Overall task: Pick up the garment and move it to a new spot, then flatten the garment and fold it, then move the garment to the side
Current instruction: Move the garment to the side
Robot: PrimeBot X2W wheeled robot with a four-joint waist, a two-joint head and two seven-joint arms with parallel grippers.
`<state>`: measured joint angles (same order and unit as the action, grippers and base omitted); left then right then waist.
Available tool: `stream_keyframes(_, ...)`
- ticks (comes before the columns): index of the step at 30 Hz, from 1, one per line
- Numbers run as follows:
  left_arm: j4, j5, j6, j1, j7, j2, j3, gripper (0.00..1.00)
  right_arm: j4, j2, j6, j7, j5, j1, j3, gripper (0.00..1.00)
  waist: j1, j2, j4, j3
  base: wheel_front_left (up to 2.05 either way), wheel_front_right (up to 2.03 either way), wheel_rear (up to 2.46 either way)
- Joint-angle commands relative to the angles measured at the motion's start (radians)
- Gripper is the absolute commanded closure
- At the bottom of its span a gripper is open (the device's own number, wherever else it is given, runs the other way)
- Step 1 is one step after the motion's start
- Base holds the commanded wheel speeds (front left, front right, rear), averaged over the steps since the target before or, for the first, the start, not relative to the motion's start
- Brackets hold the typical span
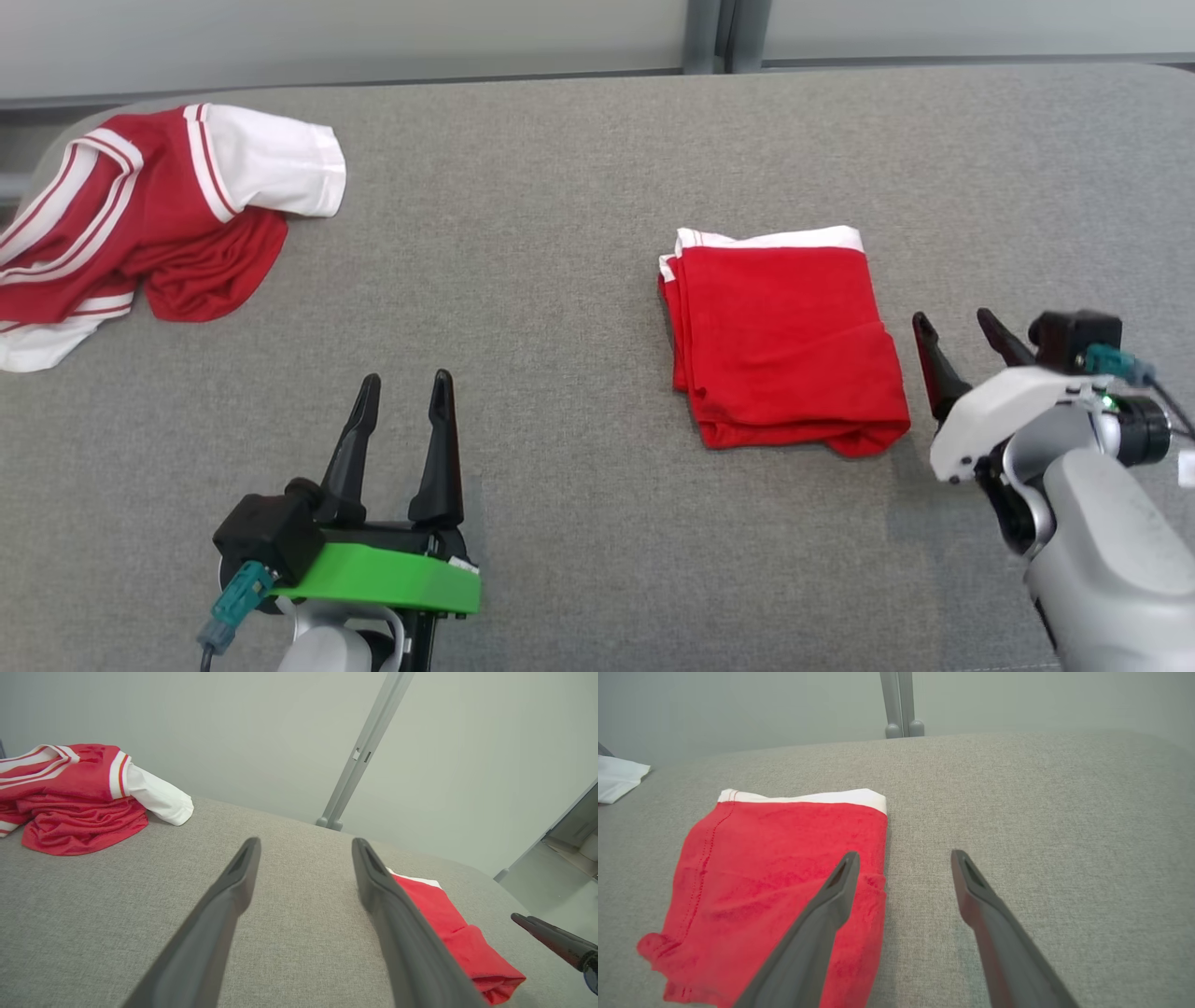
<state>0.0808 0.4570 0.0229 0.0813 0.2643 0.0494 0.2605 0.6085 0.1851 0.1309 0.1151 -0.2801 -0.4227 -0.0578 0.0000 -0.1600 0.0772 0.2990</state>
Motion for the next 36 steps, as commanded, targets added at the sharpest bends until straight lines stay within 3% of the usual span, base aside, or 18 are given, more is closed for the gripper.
stream_keyframes(1,-0.002,0.009,-0.004,0.009,0.0,0.002,0.003,0.0,0.015,0.022,0.0,-0.043,-0.033,-0.031,-0.015,0.0,0.0,0.0,0.019,0.022,0.0,0.0,0.0)
stream_keyframes(12,-0.007,0.015,-0.001,0.048,0.0,0.002,0.02,0.0,0.093,0.141,0.0,-0.352,-0.273,-0.198,-0.136,0.0,0.0,0.0,0.094,0.104,0.0,0.0,0.0)
stream_keyframes(24,0.001,0.017,-0.003,0.055,0.0,0.002,0.034,0.0,0.167,0.177,0.0,-0.5,-0.452,-0.232,-0.203,0.0,0.0,0.0,0.127,0.118,0.0,0.0,0.0)
stream_keyframes(25,0.001,0.016,-0.004,0.055,0.0,0.002,0.035,0.0,0.173,0.178,0.0,-0.5,-0.459,-0.233,-0.208,0.14,0.0,0.0,0.128,0.118,0.0,0.0,0.0)
stream_keyframes(26,0.001,0.015,-0.004,0.056,0.0,0.002,0.035,0.0,0.177,0.179,0.0,-0.496,-0.464,-0.236,-0.213,0.51,0.0,0.0,0.129,0.119,0.0,0.0,0.0)
stream_keyframes(28,-0.001,0.01,-0.006,0.056,0.0,0.002,0.034,0.0,0.176,0.181,0.0,-0.479,-0.469,-0.245,-0.229,0.71,0.0,0.0,0.128,0.12,0.0,0.0,0.0)
stream_keyframes(29,-0.002,0.006,-0.006,0.056,0.0,0.002,0.034,0.0,0.176,0.185,0.0,-0.467,-0.468,-0.25,-0.235,0.92,0.0,0.0,0.126,0.12,0.0,0.0,0.0)
stream_keyframes(30,-0.002,0.002,-0.005,0.057,0.0,0.002,0.034,0.0,0.176,0.188,0.0,-0.456,-0.469,-0.255,-0.242,1.0,0.0,0.0,0.124,0.12,0.0,0.0,0.0)
stream_keyframes(36,-0.006,-0.015,0.012,0.061,0.0,0.002,0.024,0.0,0.167,0.208,0.0,-0.388,-0.457,-0.289,-0.295,1.0,0.0,0.0,0.084,0.119,0.0,0.0,0.0)
